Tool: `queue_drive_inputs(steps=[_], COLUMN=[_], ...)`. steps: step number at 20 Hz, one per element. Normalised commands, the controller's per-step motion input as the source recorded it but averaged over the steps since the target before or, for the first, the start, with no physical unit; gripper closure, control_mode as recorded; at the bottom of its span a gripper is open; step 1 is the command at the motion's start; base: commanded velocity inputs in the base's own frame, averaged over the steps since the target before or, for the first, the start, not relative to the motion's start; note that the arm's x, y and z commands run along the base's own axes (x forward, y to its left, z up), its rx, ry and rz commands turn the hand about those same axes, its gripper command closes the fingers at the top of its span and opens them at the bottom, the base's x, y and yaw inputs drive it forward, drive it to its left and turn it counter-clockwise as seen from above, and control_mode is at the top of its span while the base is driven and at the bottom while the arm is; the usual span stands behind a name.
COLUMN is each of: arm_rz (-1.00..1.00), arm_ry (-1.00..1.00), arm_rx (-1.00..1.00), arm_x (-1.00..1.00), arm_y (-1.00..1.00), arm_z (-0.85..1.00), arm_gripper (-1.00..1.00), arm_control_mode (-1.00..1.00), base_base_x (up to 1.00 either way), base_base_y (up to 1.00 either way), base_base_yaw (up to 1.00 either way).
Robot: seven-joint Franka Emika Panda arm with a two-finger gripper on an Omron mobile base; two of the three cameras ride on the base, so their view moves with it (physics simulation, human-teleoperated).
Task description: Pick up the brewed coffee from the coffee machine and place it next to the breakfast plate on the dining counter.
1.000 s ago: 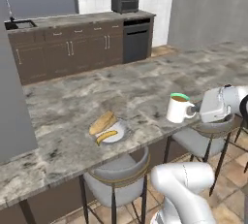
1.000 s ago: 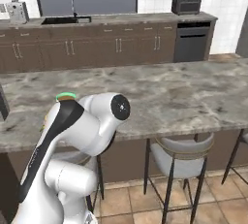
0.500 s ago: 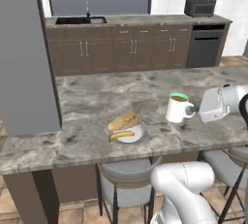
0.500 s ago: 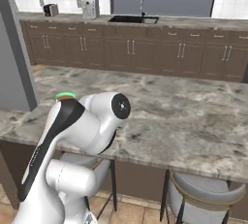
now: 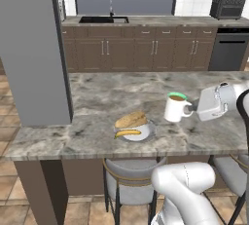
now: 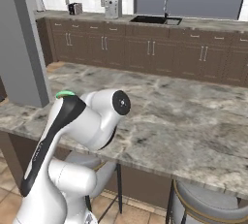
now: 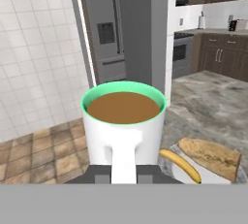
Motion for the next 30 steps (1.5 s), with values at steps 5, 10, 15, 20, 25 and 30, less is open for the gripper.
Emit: queue_drive_inputs(steps=[5, 10, 15, 20, 25, 30], arm_rz=[0.00, 0.00, 0.00, 0.00, 0.00, 0.00], arm_ry=[-0.07, -0.15, -0.05, 0.01, 0.03, 0.02], arm_rx=[0.00, 0.00, -0.01, -0.09, -0.09, -0.04], arm_x=[0.05, 0.00, 0.01, 0.19, 0.49, 0.60], arm_y=[0.00, -0.11, -0.46, -0.54, -0.39, -0.22], arm_z=[-0.07, -0.01, -0.05, -0.16, -0.22, -0.29], arm_gripper=[1.00, 1.00, 1.00, 1.00, 1.00, 1.00], arm_control_mode=[-1.00, -1.00, -1.00, -1.00, -1.00, -1.00], base_base_x=[0.00, 0.00, 0.00, 0.00, 0.00, 0.00], base_base_y=[0.00, 0.00, 0.00, 0.00, 0.00, 0.00], base_base_yaw=[0.00, 0.00, 0.00, 0.00, 0.00, 0.00])
